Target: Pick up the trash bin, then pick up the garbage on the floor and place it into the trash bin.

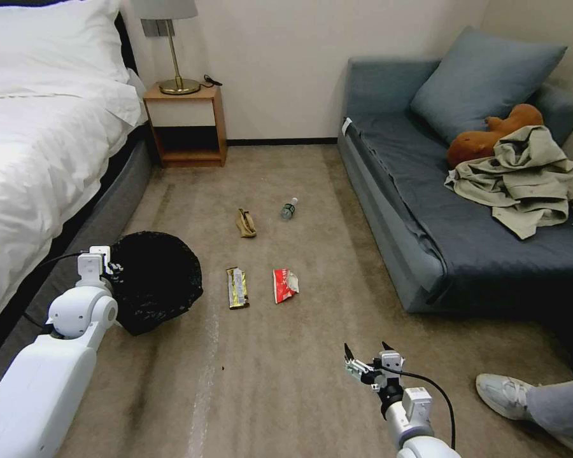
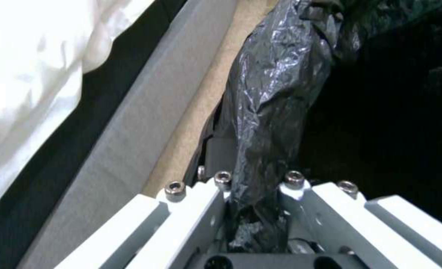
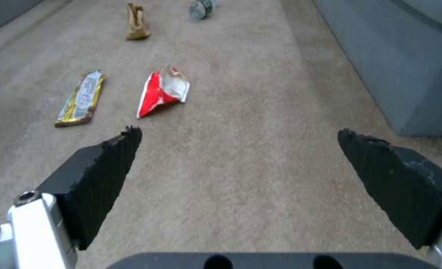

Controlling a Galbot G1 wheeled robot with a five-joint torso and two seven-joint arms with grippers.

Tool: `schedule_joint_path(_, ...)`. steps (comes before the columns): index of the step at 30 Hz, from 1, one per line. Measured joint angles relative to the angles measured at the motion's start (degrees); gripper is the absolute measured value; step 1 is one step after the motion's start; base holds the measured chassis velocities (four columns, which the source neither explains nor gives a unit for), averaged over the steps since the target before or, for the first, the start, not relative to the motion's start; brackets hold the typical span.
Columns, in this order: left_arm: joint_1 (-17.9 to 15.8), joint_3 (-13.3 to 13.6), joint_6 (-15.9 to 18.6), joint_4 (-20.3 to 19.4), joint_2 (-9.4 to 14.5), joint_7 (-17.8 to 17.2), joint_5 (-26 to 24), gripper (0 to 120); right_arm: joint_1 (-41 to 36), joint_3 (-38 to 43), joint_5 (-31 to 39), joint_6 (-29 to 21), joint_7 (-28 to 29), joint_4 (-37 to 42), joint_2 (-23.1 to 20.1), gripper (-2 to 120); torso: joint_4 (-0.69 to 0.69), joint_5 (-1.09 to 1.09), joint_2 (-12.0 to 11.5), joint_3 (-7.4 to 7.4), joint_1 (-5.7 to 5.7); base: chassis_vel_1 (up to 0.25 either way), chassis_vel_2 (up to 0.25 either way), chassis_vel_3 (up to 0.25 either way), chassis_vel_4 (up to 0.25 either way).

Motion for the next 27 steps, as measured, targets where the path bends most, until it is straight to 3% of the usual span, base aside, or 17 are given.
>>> schedule_joint_path(27,-0.3,-0.3,-0.4,1.5,0.2,0.8,-0.4,2,6.5,-1.6,-0.2,0.7,-0.8,-8.1,-0.7,100,0.00,0.01,0.0,0.00,0.00,-0.092,0.091,0.092,-0.094)
